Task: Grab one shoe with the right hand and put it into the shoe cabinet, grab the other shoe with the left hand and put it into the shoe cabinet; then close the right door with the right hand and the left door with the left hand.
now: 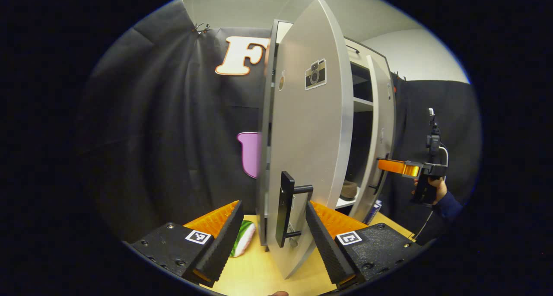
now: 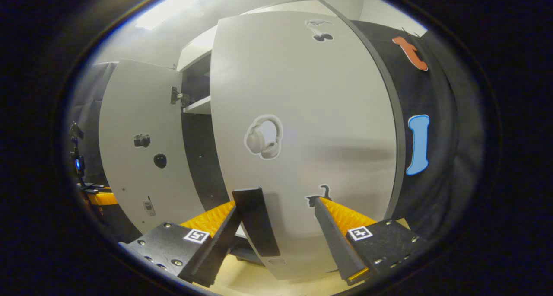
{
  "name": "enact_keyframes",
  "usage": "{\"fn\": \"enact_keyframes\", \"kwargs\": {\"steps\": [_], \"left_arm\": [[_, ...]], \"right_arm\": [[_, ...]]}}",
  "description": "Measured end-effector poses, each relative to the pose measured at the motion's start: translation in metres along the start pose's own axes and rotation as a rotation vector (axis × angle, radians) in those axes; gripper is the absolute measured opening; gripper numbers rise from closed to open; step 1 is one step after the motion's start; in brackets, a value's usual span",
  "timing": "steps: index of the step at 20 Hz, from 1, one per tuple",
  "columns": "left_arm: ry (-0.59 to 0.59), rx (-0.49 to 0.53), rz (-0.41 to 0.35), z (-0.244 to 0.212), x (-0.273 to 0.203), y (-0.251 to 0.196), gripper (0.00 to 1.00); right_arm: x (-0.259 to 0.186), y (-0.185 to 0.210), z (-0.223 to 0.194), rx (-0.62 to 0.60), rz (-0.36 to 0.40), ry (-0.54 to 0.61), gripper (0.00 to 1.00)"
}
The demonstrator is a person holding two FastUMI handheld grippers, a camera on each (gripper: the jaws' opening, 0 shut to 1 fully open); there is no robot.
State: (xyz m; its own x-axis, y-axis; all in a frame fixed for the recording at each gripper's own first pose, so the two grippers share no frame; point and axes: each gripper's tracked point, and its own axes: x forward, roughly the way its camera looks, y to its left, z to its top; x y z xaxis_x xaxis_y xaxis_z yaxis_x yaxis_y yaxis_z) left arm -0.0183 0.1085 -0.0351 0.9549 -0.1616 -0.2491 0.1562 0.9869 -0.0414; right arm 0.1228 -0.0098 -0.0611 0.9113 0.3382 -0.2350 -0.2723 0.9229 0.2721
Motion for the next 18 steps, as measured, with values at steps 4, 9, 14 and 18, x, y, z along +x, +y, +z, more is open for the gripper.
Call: {"fn": "enact_keyframes", "kwargs": {"steps": [4, 9, 14, 18], "left_arm": [[-0.018, 0.053, -0.03, 0.004, 0.015, -0.018, 0.9], [-0.023, 0.008, -0.046, 0.002, 0.02, -0.028, 0.85], [-0.026, -0.013, -0.089, 0.001, 0.037, -0.057, 0.88], [-0.018, -0.034, -0.222, -0.001, 0.063, -0.103, 0.9]], "right_arm": [[-0.012, 0.0, 0.006, -0.001, -0.004, -0.02, 0.98], [-0.036, -0.026, 0.019, -0.001, -0.06, -0.065, 0.97], [-0.05, -0.04, 0.02, 0.045, -0.066, -0.063, 1.0], [-0.066, -0.053, 0.02, 0.019, -0.093, -0.064, 1.0]]}}
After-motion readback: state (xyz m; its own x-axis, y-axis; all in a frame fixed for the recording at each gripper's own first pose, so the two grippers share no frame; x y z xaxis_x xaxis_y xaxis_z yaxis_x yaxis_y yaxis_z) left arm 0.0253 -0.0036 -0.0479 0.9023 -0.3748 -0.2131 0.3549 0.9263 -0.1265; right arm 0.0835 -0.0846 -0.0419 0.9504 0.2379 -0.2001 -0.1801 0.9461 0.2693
